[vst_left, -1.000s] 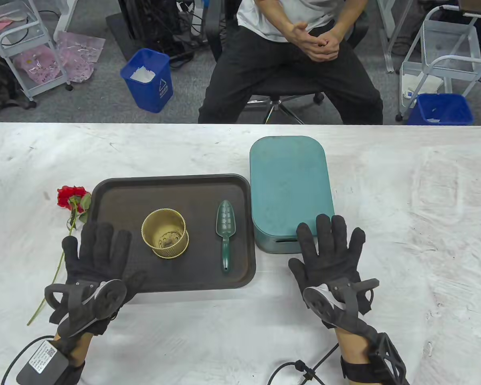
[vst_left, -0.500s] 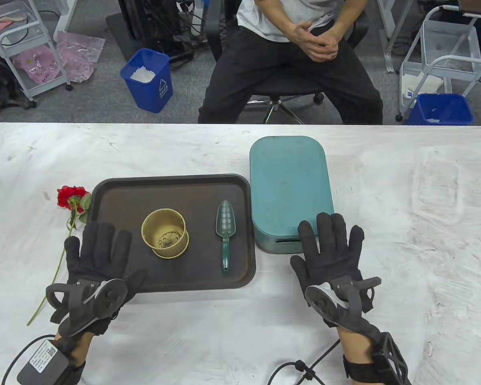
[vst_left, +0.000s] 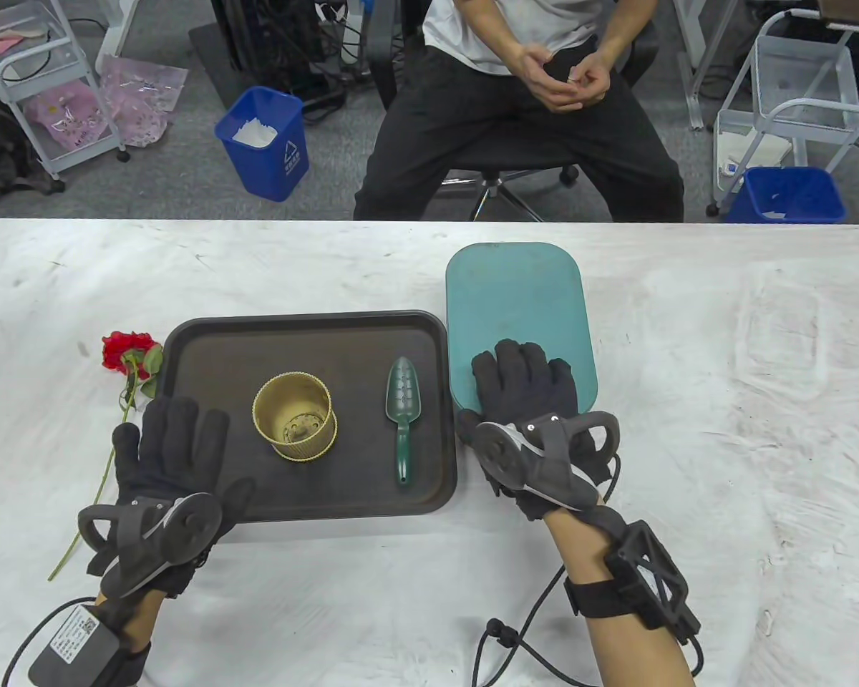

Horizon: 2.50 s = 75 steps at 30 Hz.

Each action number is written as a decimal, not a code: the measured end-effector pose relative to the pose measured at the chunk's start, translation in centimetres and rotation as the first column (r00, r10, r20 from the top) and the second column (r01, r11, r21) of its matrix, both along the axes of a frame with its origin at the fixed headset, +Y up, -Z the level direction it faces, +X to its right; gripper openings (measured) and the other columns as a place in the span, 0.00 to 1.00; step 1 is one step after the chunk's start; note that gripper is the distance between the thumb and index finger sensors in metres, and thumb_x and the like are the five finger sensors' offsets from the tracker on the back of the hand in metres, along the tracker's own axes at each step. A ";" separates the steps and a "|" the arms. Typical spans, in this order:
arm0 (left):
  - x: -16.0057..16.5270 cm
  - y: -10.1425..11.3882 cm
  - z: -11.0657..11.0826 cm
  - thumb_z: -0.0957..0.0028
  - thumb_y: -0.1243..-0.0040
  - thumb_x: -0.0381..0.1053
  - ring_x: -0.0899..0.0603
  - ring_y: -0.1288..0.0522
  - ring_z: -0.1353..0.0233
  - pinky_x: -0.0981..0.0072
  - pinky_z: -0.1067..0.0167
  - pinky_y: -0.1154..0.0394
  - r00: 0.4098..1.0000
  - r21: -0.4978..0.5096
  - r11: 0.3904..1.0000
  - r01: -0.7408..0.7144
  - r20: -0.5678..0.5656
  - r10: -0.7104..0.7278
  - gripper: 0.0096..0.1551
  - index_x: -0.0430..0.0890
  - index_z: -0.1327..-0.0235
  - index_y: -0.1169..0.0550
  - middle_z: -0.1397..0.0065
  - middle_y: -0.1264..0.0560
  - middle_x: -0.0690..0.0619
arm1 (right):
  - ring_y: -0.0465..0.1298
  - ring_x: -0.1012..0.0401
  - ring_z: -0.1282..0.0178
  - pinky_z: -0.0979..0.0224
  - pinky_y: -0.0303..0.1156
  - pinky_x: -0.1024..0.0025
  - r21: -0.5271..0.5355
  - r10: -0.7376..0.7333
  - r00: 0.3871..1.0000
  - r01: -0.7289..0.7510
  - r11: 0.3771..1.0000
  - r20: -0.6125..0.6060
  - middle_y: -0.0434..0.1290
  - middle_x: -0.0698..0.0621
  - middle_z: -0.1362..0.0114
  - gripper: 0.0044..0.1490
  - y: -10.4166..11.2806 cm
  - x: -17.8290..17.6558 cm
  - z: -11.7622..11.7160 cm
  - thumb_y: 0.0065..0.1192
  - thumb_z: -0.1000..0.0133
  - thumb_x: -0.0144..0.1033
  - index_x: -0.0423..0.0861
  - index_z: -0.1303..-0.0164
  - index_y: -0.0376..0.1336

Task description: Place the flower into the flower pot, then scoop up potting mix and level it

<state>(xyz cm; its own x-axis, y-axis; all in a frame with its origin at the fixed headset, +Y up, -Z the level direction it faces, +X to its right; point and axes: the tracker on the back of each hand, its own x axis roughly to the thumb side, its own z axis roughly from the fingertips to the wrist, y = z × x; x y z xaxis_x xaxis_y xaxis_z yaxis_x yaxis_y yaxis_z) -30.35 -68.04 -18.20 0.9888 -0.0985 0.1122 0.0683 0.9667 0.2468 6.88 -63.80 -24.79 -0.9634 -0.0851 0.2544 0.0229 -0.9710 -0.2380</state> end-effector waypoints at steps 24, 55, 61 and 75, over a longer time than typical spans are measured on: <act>0.4 0.0 0.0 0.59 0.51 0.79 0.35 0.56 0.11 0.30 0.19 0.53 1.000 0.010 1.000 0.019 0.012 -0.019 0.55 0.60 0.20 0.50 0.15 0.61 0.50 | 0.83 0.45 0.46 0.50 0.82 0.50 0.488 0.371 0.923 -0.373 0.789 0.106 0.77 0.41 0.35 0.36 2.3 -3.1 1.0 0.62 0.51 0.46 0.44 0.34 0.62; -0.6 0.5 0.0 0.59 0.50 0.79 0.35 0.55 0.11 0.31 0.20 0.52 1.000 0.026 0.999 0.019 -0.026 -0.018 0.55 0.60 0.20 0.50 0.15 0.62 0.50 | 0.84 0.51 0.71 0.74 0.83 0.61 0.554 -0.696 0.140 0.504 0.662 0.704 0.82 0.42 0.50 0.28 1.1 24.9 2.3 0.70 0.54 0.38 0.43 0.45 0.69; -0.7 0.6 0.0 0.59 0.50 0.79 0.35 0.54 0.11 0.31 0.20 0.52 1.000 0.024 1.000 0.008 -0.029 -0.007 0.55 0.60 0.20 0.50 0.15 0.62 0.50 | 0.84 0.50 0.70 0.74 0.83 0.61 0.526 -0.663 -0.119 0.716 0.458 0.739 0.82 0.41 0.50 0.28 -6.9 27.2 3.9 0.68 0.54 0.37 0.42 0.44 0.68; -0.7 0.5 0.0 0.59 0.50 0.79 0.35 0.54 0.11 0.31 0.20 0.52 1.000 0.026 1.000 0.015 -0.027 -0.014 0.55 0.60 0.20 0.50 0.15 0.62 0.50 | 0.83 0.48 0.55 0.58 0.83 0.57 0.091 -0.195 0.145 0.525 0.846 0.970 0.72 0.38 0.30 0.39 -8.1 27.0 3.4 0.63 0.51 0.49 0.44 0.31 0.61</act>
<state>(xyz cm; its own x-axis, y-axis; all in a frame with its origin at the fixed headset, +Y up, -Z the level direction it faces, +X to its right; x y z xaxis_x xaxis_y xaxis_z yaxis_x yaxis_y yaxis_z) -31.04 -67.51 -18.23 0.9898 -0.1156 0.0830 0.0894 0.9589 0.2695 33.92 -71.86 -21.41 -0.3980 0.2419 -0.8849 -0.3073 -0.9441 -0.1199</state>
